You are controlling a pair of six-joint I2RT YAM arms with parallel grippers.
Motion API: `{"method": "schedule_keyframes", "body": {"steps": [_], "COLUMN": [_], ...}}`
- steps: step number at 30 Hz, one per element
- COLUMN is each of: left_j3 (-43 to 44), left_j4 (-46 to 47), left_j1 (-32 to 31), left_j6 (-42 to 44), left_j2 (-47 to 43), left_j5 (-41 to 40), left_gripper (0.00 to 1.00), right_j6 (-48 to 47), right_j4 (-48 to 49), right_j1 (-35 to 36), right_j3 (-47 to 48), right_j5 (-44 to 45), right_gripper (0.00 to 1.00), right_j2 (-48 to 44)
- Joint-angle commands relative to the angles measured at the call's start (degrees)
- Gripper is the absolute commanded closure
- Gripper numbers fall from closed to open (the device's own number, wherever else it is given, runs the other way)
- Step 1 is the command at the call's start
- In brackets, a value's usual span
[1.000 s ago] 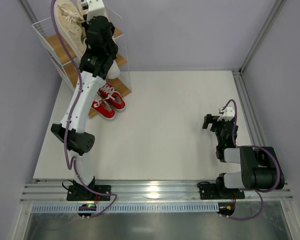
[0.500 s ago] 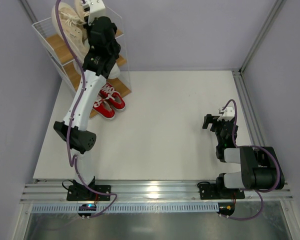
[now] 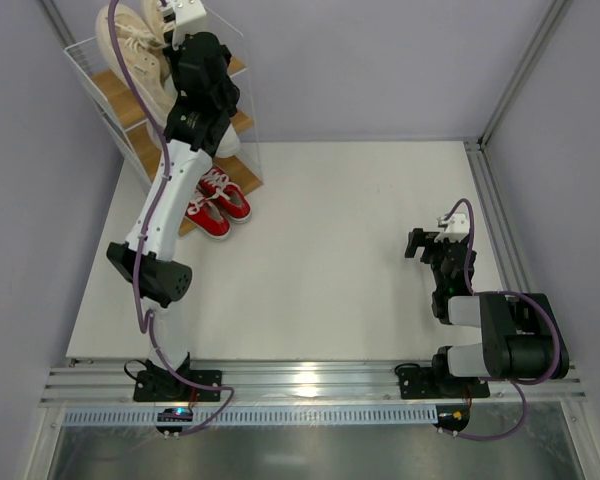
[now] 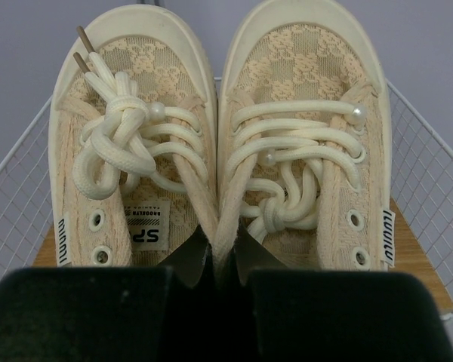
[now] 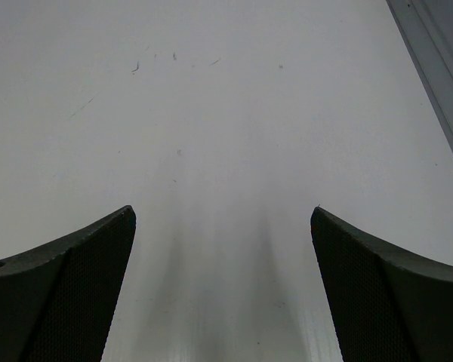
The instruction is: Place and organize the shoes onto the shoe shelf
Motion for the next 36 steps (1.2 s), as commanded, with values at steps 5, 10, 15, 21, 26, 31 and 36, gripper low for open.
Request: {"method": "schedule_keyframes", "body": {"steps": [5, 10, 15, 21, 26, 31, 36], "left_j3": [1.96, 0.11, 0.02, 0.37, 0.64, 0.81, 0.63], "left_j4": [7.96, 8.05, 8.49, 9.54, 10.59, 11.47, 12.61], "left_j1": [0.46, 0.46, 0.46, 0.55, 0.46, 0.11, -1.82], "left_j6": [-0.52, -0.61, -0.08, 0.10, 0.36, 0.53, 0.54], "left_j2": [-1.43, -1.70, -1.35, -2.75, -4.86, -6.79, -8.46], "left_j5": [3.36, 5.12, 4.94, 4.94, 5.47, 6.17, 8.54], "left_gripper": [0.98, 0.87, 0.65, 0.45, 0.27, 0.16, 0.05], "right_j6": [-0.37, -0.37, -0.37, -0.37, -0.37, -0.37, -0.37], "right_j4": [4.65, 4.56, 4.65, 4.65, 4.65, 4.65, 4.65], "right_j1": [-0.13, -0.13, -0.13, -0.13, -0.13, -0.13, -0.13], "right_j3": [1.21, 1.21, 1.21, 1.21, 1.21, 1.21, 1.21], "right_j5": [-0.52, -0.52, -0.52, -0.52, -0.52, -0.52, -0.52], "right_gripper": [0.03, 0.03, 0.03, 0.02, 0.03, 0.03, 0.03], "right_j2": [0.09, 0.09, 0.09, 0.09, 0.01, 0.09, 0.01]}}
